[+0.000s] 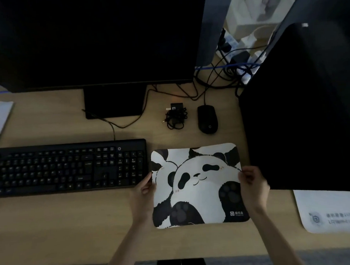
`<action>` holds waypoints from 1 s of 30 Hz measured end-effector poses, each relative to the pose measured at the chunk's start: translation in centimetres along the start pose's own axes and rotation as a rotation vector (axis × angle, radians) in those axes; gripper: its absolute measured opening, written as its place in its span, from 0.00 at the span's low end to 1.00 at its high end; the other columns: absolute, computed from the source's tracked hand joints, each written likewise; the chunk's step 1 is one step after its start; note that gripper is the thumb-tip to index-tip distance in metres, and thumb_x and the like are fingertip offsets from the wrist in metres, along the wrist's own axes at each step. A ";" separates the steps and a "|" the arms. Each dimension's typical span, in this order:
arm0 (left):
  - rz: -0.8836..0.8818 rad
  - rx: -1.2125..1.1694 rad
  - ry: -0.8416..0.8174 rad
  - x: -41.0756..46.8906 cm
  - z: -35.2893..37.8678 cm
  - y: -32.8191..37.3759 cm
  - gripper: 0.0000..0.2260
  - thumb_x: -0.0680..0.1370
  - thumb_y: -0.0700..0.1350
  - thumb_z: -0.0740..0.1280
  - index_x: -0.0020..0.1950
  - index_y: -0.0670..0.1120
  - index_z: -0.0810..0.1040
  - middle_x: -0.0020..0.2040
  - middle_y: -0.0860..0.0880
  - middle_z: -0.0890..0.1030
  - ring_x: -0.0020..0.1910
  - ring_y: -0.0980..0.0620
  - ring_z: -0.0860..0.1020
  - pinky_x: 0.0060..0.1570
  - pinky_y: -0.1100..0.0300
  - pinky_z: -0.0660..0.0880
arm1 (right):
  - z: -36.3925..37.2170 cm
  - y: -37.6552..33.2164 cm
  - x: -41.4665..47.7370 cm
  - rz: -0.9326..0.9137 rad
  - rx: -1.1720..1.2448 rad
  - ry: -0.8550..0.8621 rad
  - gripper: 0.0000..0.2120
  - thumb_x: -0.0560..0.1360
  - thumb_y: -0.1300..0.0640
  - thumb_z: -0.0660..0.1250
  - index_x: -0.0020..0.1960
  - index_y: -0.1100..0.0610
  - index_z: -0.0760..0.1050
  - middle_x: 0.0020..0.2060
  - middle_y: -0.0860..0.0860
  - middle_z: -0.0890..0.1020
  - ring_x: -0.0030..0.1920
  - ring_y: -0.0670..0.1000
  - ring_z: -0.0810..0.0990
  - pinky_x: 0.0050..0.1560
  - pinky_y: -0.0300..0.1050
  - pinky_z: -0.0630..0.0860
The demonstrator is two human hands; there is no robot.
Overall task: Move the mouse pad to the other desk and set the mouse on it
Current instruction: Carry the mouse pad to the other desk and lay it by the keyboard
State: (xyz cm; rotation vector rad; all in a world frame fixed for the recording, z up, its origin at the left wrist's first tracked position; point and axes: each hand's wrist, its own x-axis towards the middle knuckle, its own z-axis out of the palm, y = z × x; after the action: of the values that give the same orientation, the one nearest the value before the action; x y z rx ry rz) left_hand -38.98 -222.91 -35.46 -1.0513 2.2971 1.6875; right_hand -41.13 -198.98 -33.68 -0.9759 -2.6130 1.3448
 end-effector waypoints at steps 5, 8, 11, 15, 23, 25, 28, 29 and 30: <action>0.129 0.095 0.032 0.5 0.4 -0.9 0.15 0.73 0.38 0.66 0.60 0.44 0.78 0.48 0.42 0.85 0.34 0.77 0.75 0.38 0.80 0.68 | 0.7 0.7 0.6 -0.004 -0.027 0.013 0.08 0.73 0.66 0.63 0.51 0.67 0.75 0.43 0.58 0.81 0.41 0.53 0.75 0.45 0.42 0.67; 0.170 0.096 0.046 0.9 0.7 -0.8 0.15 0.73 0.36 0.66 0.60 0.42 0.78 0.47 0.41 0.84 0.34 0.77 0.75 0.37 0.81 0.68 | 1.0 1.0 1.0 0.012 -0.015 0.027 0.09 0.73 0.66 0.63 0.52 0.67 0.75 0.46 0.61 0.82 0.42 0.53 0.75 0.45 0.41 0.67; 0.208 0.130 0.035 1.2 0.9 -0.9 0.15 0.74 0.36 0.65 0.60 0.41 0.77 0.46 0.41 0.84 0.35 0.74 0.76 0.38 0.79 0.69 | 1.3 1.0 1.5 0.037 -0.022 0.024 0.10 0.73 0.66 0.62 0.54 0.66 0.74 0.49 0.62 0.82 0.43 0.52 0.75 0.46 0.41 0.67; 0.260 0.183 -0.016 0.9 1.2 -1.1 0.18 0.75 0.36 0.63 0.66 0.40 0.72 0.52 0.40 0.82 0.46 0.54 0.80 0.52 0.59 0.75 | 1.5 1.4 1.7 0.053 -0.043 0.005 0.13 0.73 0.68 0.61 0.56 0.65 0.74 0.51 0.62 0.82 0.48 0.56 0.78 0.48 0.40 0.68; 0.319 0.353 -0.070 1.2 1.6 -0.4 0.17 0.76 0.36 0.59 0.66 0.39 0.72 0.60 0.39 0.79 0.59 0.40 0.76 0.60 0.53 0.71 | 2.0 2.0 1.4 0.001 -0.110 -0.073 0.25 0.71 0.72 0.58 0.67 0.59 0.68 0.62 0.62 0.75 0.61 0.61 0.75 0.56 0.44 0.70; 0.336 0.396 -0.105 1.0 1.6 -0.1 0.18 0.76 0.36 0.60 0.67 0.40 0.70 0.64 0.41 0.76 0.64 0.43 0.72 0.60 0.64 0.64 | 2.2 1.7 1.2 -0.055 -0.146 -0.106 0.28 0.71 0.70 0.59 0.70 0.57 0.64 0.66 0.61 0.71 0.67 0.61 0.70 0.65 0.52 0.69; 0.405 0.453 -0.134 0.8 2.4 1.1 0.21 0.77 0.37 0.59 0.70 0.41 0.65 0.72 0.43 0.67 0.72 0.47 0.63 0.65 0.69 0.54 | 3.3 0.4 0.8 -0.209 -0.268 -0.151 0.28 0.73 0.65 0.62 0.72 0.57 0.60 0.71 0.58 0.66 0.73 0.58 0.61 0.71 0.54 0.62; 0.454 0.488 -0.146 1.0 2.9 1.7 0.22 0.77 0.38 0.58 0.71 0.42 0.64 0.73 0.43 0.64 0.74 0.48 0.60 0.70 0.65 0.53 | 4.0 -0.3 0.7 -0.284 -0.319 -0.195 0.28 0.74 0.63 0.61 0.72 0.57 0.59 0.73 0.56 0.64 0.74 0.57 0.59 0.72 0.54 0.60; 0.510 0.542 -0.169 1.4 3.7 2.2 0.22 0.77 0.38 0.57 0.72 0.42 0.62 0.75 0.43 0.62 0.75 0.47 0.57 0.73 0.59 0.52 | 4.8 -1.0 0.6 -0.358 -0.370 -0.252 0.28 0.75 0.61 0.61 0.73 0.56 0.58 0.74 0.55 0.62 0.75 0.56 0.56 0.74 0.54 0.57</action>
State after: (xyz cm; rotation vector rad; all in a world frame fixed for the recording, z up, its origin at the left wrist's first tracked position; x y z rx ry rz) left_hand -42.47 -219.98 -35.72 -0.2221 2.8067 1.0771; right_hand -43.61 -202.46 -36.06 -0.3383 -3.1025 0.9753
